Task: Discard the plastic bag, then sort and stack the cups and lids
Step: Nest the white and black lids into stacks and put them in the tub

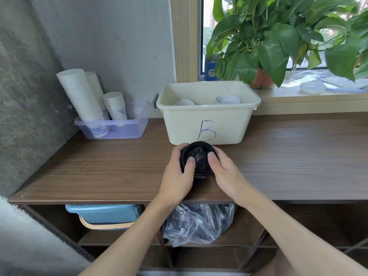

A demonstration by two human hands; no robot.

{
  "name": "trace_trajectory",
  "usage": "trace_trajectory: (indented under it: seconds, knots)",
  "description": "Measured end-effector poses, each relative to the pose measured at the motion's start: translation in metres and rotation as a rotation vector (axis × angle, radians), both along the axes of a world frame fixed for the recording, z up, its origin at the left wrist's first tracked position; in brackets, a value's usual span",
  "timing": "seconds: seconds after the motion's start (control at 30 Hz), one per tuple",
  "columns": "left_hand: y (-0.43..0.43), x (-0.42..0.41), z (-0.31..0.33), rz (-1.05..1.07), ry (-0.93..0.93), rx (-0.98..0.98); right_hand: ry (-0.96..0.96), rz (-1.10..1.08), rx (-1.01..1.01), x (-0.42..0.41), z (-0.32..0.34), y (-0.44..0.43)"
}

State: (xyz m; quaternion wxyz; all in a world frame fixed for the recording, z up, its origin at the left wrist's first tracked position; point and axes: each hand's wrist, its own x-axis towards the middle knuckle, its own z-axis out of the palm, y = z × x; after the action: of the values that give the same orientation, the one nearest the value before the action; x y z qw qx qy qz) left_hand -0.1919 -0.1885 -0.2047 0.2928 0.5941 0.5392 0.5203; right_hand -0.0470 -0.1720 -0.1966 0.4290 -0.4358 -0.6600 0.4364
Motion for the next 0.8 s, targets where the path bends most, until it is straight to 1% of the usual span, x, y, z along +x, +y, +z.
trace_trajectory:
  seconds: [0.13,0.3,0.47,0.6,0.8]
  knots:
    - [-0.0020,-0.0024,0.0001,-0.021,-0.024,0.008,-0.025,-0.040,0.002,-0.0052,-0.0014,0.0018]
    - [0.0001,-0.0018,-0.0035,-0.014,0.068,0.014,-0.002,-0.082,0.015,-0.0030,-0.0050,-0.0005]
    - [-0.0002,-0.0029,-0.0067,0.010,0.104,0.081,0.067,-0.020,-0.027,-0.0015,-0.0027,-0.0028]
    - [-0.0016,-0.0015,-0.0087,-0.006,0.155,0.118,0.007,-0.064,0.041,-0.0038,-0.0042,-0.0036]
    - [-0.0048,-0.0008,-0.0094,-0.030,0.217,0.121,0.019,-0.070,0.060,-0.0043,-0.0072,-0.0016]
